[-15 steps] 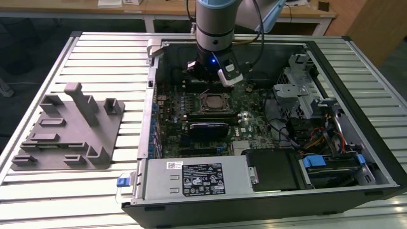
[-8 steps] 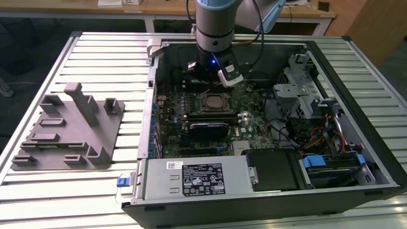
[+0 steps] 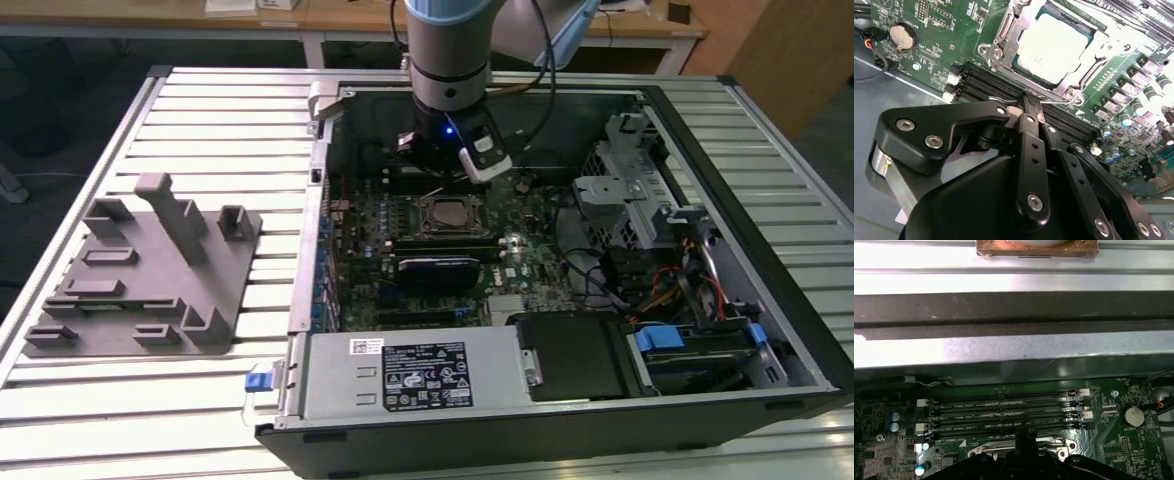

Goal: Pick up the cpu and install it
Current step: 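Install the first cpu locking lever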

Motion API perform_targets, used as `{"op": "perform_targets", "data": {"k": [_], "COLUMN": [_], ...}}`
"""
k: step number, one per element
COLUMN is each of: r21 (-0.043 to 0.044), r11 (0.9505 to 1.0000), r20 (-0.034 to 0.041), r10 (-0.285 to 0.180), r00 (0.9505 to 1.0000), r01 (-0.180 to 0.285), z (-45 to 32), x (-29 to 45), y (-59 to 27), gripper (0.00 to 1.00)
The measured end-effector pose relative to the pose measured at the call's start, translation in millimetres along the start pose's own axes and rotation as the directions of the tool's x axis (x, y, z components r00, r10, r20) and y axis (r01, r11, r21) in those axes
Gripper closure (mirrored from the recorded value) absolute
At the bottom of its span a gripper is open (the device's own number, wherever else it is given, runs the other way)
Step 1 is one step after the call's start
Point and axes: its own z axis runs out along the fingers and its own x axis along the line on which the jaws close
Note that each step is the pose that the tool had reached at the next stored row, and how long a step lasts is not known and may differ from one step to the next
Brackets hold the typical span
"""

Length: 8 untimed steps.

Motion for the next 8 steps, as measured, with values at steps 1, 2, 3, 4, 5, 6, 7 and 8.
{"op": "perform_targets", "data": {"k": [1,2,3,4,5,6,7,8], "r21": [-0.0001,-0.0013,-0.0029,-0.0038,-0.0041,-0.0042,-0.0040,-0.0040], "r11": [1.0000,1.0000,1.0000,1.0000,1.0000,0.9999,0.9999,0.9998], "r20": [0.0000,-0.0001,0.0006,0.0031,0.0060,0.0086,0.0113,0.0135], "r10": [0.000,0.000,0.000,0.002,0.005,0.010,0.016,0.021], "r00": [1.0000,1.0000,1.0000,1.0000,1.0000,0.9999,0.9998,0.9997], "r01": [0.000,0.000,0.000,-0.002,-0.005,-0.010,-0.016,-0.021], "z": [-0.1,-0.1,0.3,0.9,1.5,2.2,2.9,3.4], "x": [0.0,0.1,0.1,0.2,0.2,0.3,0.3,0.4], "y": [0.0,-0.1,-0.2,-0.3,-0.4,-0.5,-0.7,-0.9], "gripper": [0.89,0.89,0.89,0.89,0.89,0.89,0.89,0.89]}}
